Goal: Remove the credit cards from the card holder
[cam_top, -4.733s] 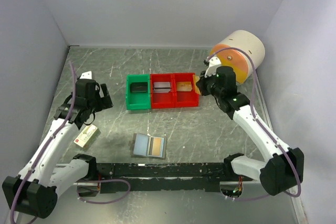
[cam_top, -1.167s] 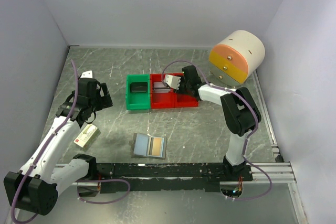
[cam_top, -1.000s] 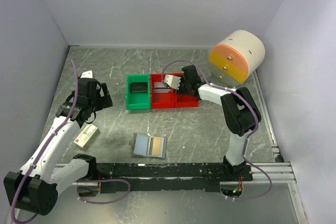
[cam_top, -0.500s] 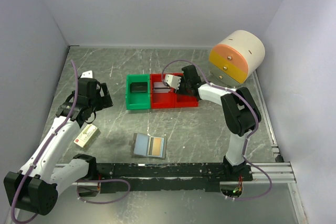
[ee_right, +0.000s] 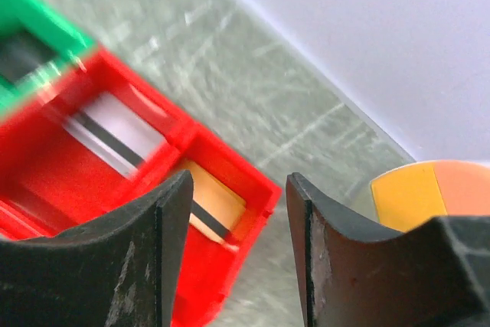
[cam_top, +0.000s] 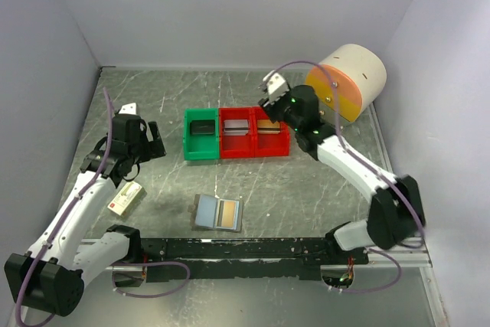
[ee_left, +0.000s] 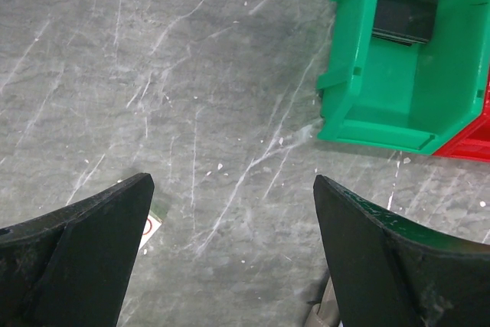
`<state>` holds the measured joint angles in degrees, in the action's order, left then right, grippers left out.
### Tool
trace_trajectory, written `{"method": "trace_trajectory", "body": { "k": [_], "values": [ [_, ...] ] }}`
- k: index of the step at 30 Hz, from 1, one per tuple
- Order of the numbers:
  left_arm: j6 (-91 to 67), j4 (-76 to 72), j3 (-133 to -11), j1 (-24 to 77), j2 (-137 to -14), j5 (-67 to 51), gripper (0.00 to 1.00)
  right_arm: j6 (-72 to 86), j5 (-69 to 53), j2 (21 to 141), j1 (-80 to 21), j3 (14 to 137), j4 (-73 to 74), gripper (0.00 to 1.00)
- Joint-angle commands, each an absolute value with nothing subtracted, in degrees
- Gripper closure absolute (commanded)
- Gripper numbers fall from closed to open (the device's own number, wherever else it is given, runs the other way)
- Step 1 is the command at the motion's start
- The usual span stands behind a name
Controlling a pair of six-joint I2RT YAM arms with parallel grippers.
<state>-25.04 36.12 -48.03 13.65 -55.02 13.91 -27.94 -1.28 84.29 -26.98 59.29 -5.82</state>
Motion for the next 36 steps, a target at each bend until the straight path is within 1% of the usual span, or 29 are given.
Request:
{"method": "trace_trajectory", "body": {
  "k": [1, 2, 3, 4, 6, 7, 8, 9, 13, 15, 17, 21, 22, 26, 30, 31, 32, 33, 35, 36],
  "values": [
    [-23.47, 33.40, -48.46, 13.36, -53.11, 10.38, 0.02, 4.58, -1.92, 74.19, -27.15, 52.99, -10.39, 0.47],
    [-23.27, 33.13, -48.35, 13.36, -52.90, 9.63, 0.02, 12.80, -0.56, 72.45, -27.16, 51.84, -8.60, 0.37],
    [-23.09, 32.87, -48.28, 13.36, -52.77, 8.86, 0.02, 21.19, -0.05, 70.93, -27.04, 51.11, -6.11, 0.24],
    [-22.84, 32.49, -48.09, 13.36, -52.65, 8.03, 0.02, 25.31, -2.54, 69.82, -26.60, 49.95, -5.16, 0.19],
    [-22.45, 32.02, -47.83, 13.36, -52.52, 6.09, 0.02, 29.24, -9.88, 68.31, -26.36, 47.94, -4.71, 0.12],
    [-22.27, 31.93, -47.86, 13.36, -52.60, 5.36, 0.02, 31.53, -13.19, 67.77, -26.32, 46.50, -5.57, 0.09],
    [-22.19, 31.96, -47.84, 13.32, -52.67, 4.86, 0.02, 33.87, -16.24, 67.03, -26.35, 44.87, -7.58, 0.03],
    [-22.07, 31.96, -47.86, 13.35, -52.77, 4.44, 0.01, 36.52, -18.45, 66.25, -26.37, 42.71, -10.11, 0.00],
    [-21.93, 32.31, -47.96, 13.36, -53.04, 3.95, 0.00, 49.56, -24.85, 65.19, -27.06, 34.06, -23.66, 0.00],
    [-21.60, 32.22, -47.84, 13.35, -53.08, 2.93, 0.01, 52.10, -25.37, 65.95, -29.64, 31.88, -26.70, 0.00],
    [-21.23, 31.97, -47.69, 13.36, -53.08, 1.57, 0.00, 51.23, -20.67, 67.13, -34.56, 32.96, -22.97, 0.00],
    [-21.07, 31.94, -47.64, 13.53, -53.51, 0.92, 0.00, 51.28, -5.04, 71.07, -45.11, 36.51, -10.14, 0.00],
    [-21.01, 31.94, -47.71, 13.66, -53.48, 0.71, 0.00, 52.34, -0.80, 71.98, -47.29, 36.73, -8.41, 0.00],
    [-20.74, 30.97, -47.16, 13.95, -53.10, -2.32, 0.00, 58.15, 6.84, 74.63, -54.87, 35.74, -6.14, 0.01],
    [-18.38, 29.64, -46.59, 13.96, -53.38, -13.16, 0.01, 63.30, 10.78, 75.62, -59.81, 33.91, -6.28, 0.03],
    [-18.57, 29.45, -46.48, 13.97, -53.56, -17.92, 0.04, 64.23, 11.60, 75.67, -60.78, 33.58, -6.39, 0.03],
    [-18.97, 28.48, -45.67, 13.97, -53.71, -23.84, 0.11, 65.07, 12.51, 75.55, -61.76, 33.20, -6.41, 0.04],
    [-19.50, 26.99, -44.53, 14.08, -53.84, -30.11, 0.15, 66.53, 13.31, 75.36, -62.49, 32.62, -6.40, 0.05],
    [-23.91, 24.67, -42.58, 16.38, -53.76, -37.92, 0.16, 69.39, 13.72, 74.90, -63.30, 30.75, -7.40, 0.13],
    [-25.18, 24.27, -42.02, 18.91, -53.48, -38.23, 0.16, 70.83, 13.38, 74.63, -63.30, 29.63, -8.32, 0.18]
  ]
}}
